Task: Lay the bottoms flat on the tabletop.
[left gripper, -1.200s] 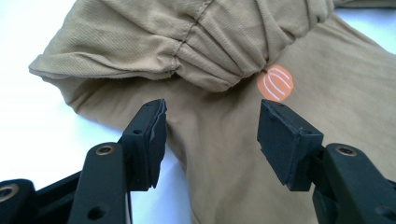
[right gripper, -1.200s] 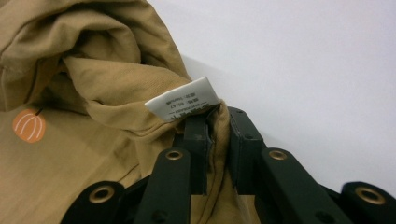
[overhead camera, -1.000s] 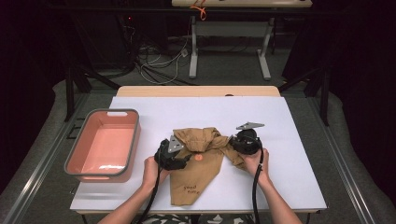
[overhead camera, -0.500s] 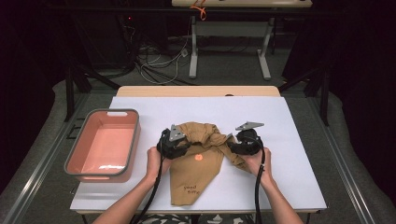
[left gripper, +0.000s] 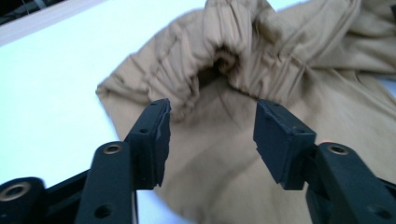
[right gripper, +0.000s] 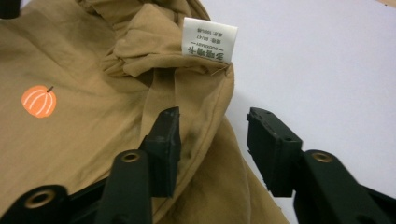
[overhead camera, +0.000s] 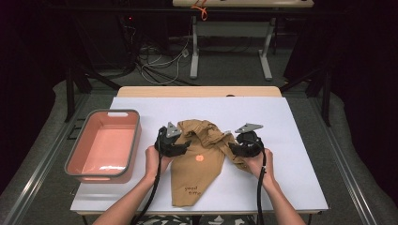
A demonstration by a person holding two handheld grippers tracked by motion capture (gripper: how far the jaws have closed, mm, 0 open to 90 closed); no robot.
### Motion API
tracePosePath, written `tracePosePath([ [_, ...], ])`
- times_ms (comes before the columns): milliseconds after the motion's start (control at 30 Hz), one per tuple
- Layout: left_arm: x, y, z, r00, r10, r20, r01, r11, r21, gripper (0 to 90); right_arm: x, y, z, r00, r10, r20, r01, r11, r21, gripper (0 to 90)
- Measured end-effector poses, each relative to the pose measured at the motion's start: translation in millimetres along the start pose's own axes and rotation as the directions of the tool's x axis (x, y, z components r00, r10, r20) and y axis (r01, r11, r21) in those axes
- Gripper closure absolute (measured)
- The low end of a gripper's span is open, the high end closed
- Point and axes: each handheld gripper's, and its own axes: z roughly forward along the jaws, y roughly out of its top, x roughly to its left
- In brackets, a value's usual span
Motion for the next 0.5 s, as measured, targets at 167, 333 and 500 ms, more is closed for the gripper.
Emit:
tracePosePath([
  [167, -1.3, -16.0, -1.1, 0.9994, -0.018, 0.029, 0.015, 0.9975, 0.069, 41.3, 1.3, -3.2, 6.2, 0.9999, 0.006, -0.014, -0.006, 1.0, 0.017, 73.5],
  [333, -6.5, -25.7, 2.2, 0.9987, 0.017, 0.047, -0.023, 0.9923, 0.122, 47.0, 1.5, -5.2, 8.0, 0.9996, 0.015, -0.023, -0.014, 0.999, 0.042, 82.6],
  [500, -3.4, -30.5, 6.0, 0.9979, -0.01, 0.064, 0.004, 0.9952, 0.097, 62.0, 0.6, -9.4, 7.2, 0.9979, 0.042, -0.05, -0.04, 0.998, 0.047, 85.3],
])
